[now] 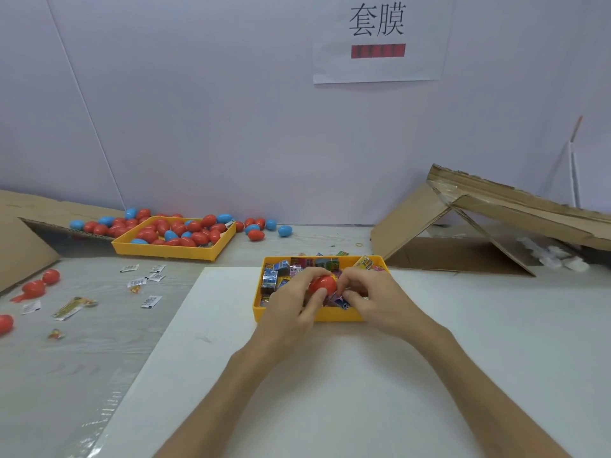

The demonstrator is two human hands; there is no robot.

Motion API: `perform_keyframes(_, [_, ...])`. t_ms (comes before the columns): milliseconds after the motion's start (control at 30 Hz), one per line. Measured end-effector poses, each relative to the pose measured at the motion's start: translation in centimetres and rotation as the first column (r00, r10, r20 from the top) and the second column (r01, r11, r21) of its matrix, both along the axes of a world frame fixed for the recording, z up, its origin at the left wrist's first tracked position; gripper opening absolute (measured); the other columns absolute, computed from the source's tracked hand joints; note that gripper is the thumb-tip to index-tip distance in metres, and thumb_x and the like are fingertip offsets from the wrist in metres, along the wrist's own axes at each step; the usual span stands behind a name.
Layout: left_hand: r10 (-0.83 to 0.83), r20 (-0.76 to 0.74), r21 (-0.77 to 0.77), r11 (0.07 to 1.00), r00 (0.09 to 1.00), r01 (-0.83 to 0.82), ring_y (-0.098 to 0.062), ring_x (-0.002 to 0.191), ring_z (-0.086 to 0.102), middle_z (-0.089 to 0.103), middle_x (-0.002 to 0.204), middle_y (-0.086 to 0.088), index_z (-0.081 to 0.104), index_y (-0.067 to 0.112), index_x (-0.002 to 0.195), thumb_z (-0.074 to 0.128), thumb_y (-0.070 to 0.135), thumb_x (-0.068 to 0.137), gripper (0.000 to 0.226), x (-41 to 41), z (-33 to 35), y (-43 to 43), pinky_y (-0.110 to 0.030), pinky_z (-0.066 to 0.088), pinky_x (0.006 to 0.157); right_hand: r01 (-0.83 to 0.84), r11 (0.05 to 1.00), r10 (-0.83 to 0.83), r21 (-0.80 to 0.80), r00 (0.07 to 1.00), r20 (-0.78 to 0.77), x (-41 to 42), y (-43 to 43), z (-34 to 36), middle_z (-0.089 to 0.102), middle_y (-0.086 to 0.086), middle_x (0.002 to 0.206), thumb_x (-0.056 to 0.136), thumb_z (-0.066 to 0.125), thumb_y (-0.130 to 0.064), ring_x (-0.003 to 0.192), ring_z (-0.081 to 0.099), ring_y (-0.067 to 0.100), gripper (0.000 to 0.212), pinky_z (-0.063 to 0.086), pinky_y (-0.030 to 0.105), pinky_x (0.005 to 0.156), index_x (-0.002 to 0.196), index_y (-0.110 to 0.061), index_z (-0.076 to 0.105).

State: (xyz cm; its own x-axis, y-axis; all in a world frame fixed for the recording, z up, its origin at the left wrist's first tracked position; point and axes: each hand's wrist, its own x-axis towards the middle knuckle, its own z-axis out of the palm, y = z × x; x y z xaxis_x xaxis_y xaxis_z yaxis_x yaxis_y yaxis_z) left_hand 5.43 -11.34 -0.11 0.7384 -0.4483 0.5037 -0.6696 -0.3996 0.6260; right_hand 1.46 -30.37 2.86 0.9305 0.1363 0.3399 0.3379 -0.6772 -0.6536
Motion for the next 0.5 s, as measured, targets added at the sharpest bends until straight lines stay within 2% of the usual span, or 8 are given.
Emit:
perform_keyframes(133, [-0.004,0.044,0.007,1.000,0.999,0.004,0.018,0.107,0.050,0.049,0.109,0.040,0.054,0.032,0.131,0.051,0.037,0.099,0.032,-0.1,-0.1,-0.1,-0.005,0.043,0.085,-0.002,1.000,0.002,-0.014,1.000,-0.005,0.0,-0.2,0.0,0.068,-0.008,0.078,0.094,0.057,0.001,0.072,0.063,0.009,0.030,0.051,0.025,0.068,0.083,-0.027,0.062])
perform_keyframes(233, [-0.024,0.024,-0.071,0.997,0.999,0.026,0.013,0.107,0.054,0.053,0.113,0.032,0.054,0.032,0.130,0.054,0.029,0.101,0.029,-0.5,0.1,-0.3,-0.006,0.046,0.084,0.042,0.999,-0.042,0.007,0.997,0.063,0.1,0.3,-0.2,0.068,-0.006,0.085,0.093,0.061,-0.001,0.080,0.062,0.005,0.019,0.047,0.014,0.070,0.089,-0.018,0.068])
perform_keyframes(333, [0.007,0.088,-0.151,0.988,0.996,0.006,0.006,0.112,0.053,0.059,0.119,0.015,0.055,0.026,0.132,0.053,0.025,0.101,0.031,-1.2,0.5,-0.5,-0.005,0.044,0.084,0.159,0.986,-0.164,0.044,0.971,0.176,0.3,0.7,-0.3,0.064,-0.007,0.088,0.091,0.063,-0.003,0.086,0.058,0.005,0.017,0.043,0.011,0.072,0.085,-0.017,0.070])
perform_keyframes(400, [-0.017,0.107,-0.168,0.985,0.994,0.035,0.001,0.115,0.054,0.057,0.121,0.020,0.053,0.029,0.133,0.050,0.027,0.103,0.031,-1.9,0.7,-0.7,-0.008,0.045,0.086,0.224,0.972,-0.234,0.074,0.956,0.179,0.4,0.6,-0.4,0.066,-0.009,0.084,0.090,0.064,-0.004,0.082,0.060,0.006,0.018,0.043,0.013,0.071,0.083,-0.020,0.070])
perform_keyframes(500, [-0.121,0.127,-0.070,0.989,0.985,0.130,-0.005,0.111,0.055,0.054,0.121,0.025,0.048,0.033,0.134,0.044,0.032,0.105,0.029,-2.5,0.3,-1.3,-0.018,0.045,0.089,0.253,0.961,-0.267,0.108,0.954,0.134,0.3,0.5,-0.6,0.066,-0.012,0.073,0.087,0.064,-0.004,0.071,0.059,0.002,0.020,0.039,0.010,0.064,0.080,-0.021,0.070])
